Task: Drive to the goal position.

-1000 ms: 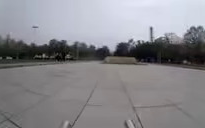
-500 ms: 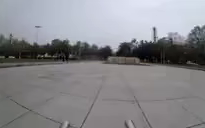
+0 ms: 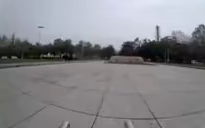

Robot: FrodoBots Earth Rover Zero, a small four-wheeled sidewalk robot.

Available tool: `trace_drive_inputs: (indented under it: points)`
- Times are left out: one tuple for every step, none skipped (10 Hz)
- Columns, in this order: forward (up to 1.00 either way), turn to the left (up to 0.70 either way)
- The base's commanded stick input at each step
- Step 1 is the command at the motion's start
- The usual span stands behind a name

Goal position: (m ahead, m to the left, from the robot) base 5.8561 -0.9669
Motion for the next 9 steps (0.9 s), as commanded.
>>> trace_drive_inputs:
  points:
    - [1.00,0.08]
    - [1.00,0.00]
    - [1.00,0.00]
    - [1.00,0.00]
    - [1.00,0.02]
    - [1.00,0.10]
    - [1.00,0.09]
    - [1.00,0.11]
    - [1.00,0.13]
